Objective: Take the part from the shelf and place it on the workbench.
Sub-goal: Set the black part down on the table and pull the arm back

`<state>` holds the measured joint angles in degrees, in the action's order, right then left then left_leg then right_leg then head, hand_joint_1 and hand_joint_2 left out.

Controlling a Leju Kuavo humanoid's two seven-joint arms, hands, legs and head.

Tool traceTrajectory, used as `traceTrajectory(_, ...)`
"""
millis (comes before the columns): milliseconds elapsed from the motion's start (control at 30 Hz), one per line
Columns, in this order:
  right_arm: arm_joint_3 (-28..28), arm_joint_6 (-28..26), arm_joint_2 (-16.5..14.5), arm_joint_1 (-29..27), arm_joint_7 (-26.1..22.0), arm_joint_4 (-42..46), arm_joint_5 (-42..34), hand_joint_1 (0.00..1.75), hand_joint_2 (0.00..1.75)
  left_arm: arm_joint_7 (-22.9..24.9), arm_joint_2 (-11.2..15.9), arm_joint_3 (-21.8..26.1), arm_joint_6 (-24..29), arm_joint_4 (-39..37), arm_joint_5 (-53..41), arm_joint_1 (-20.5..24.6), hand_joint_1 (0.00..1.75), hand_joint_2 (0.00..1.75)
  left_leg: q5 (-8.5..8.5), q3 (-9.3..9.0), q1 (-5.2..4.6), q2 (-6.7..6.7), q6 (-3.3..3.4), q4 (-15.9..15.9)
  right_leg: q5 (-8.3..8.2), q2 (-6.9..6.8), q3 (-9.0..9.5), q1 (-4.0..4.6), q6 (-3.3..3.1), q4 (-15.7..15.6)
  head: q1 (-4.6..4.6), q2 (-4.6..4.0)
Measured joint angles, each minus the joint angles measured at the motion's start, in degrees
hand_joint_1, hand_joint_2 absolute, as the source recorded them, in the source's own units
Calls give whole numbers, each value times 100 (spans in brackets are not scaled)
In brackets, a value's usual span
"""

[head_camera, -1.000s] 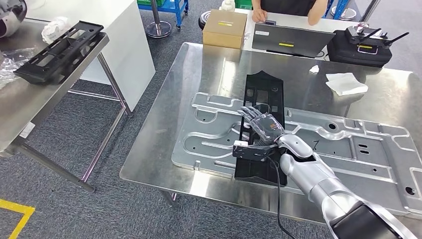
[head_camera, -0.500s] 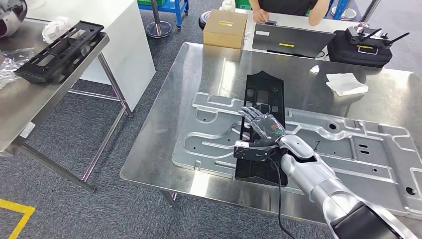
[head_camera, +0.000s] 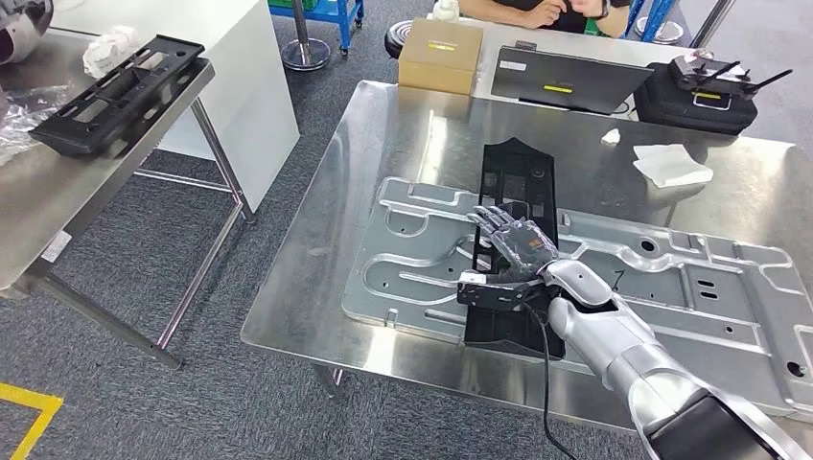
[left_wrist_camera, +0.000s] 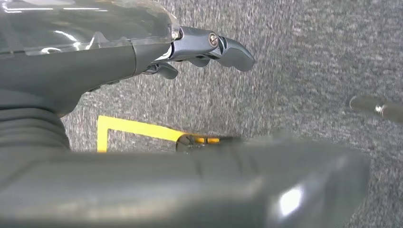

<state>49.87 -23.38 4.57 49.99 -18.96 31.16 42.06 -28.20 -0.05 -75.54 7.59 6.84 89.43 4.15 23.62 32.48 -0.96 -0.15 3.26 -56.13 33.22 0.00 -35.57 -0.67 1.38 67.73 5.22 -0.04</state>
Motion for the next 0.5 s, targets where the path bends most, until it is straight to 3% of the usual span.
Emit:
traceTrajectory(33,3,-27,24,4,46,9,50,0,0,2,2,0,2,1,-1,-3,0,0,-3,22,-6,-2,5,-12,136,0,-177,-2,0,366,0,0)
traceTrajectory(67,5,-45,55,16,90,30,77,0,0,2,4,0,6,1,1,-8,0,0,-6,42,-12,-6,9,-29,154,0,-277,-2,-6,568,0,0)
traceTrajectory(100,7,-59,94,44,136,65,88,0,0,1,6,0,10,1,2,-13,0,0,-6,61,-21,-12,9,-52,59,0,-278,1,-22,561,0,0)
traceTrajectory(167,-12,-79,207,180,223,193,90,0,0,-4,7,0,18,5,7,-19,0,0,-6,96,-44,-27,9,-101,-353,2,9,22,-95,-55,0,0)
traceTrajectory(233,-86,-97,353,408,298,399,85,0,0,-10,-2,0,19,20,21,-18,0,0,-18,144,-68,-33,-11,-136,-611,-4,321,60,-172,-731,0,0)
traceTrajectory(300,-215,-90,510,636,349,637,74,0,0,-12,-11,2,29,31,44,-25,0,0,-52,185,-60,-34,-63,-146,-652,-12,395,94,-196,-956,-1,0)
traceTrajectory(367,-362,-43,641,819,385,864,52,0,0,-12,-9,13,44,33,55,-47,0,0,-66,213,-60,-38,-133,-148,-724,-21,375,70,-221,-1034,-2,0)
traceTrajectory(433,-524,27,738,983,427,1087,18,0,0,-16,-7,44,57,37,56,-63,0,0,153,320,-49,-36,-215,-375,-815,-39,343,13,-270,-1110,-1,0)
traceTrajectory(500,-697,84,839,1118,477,1281,-10,0,0,-22,-9,86,63,42,56,-63,0,0,610,562,31,-27,-309,-1043,-882,-54,275,-9,-287,-1124,-1,0)
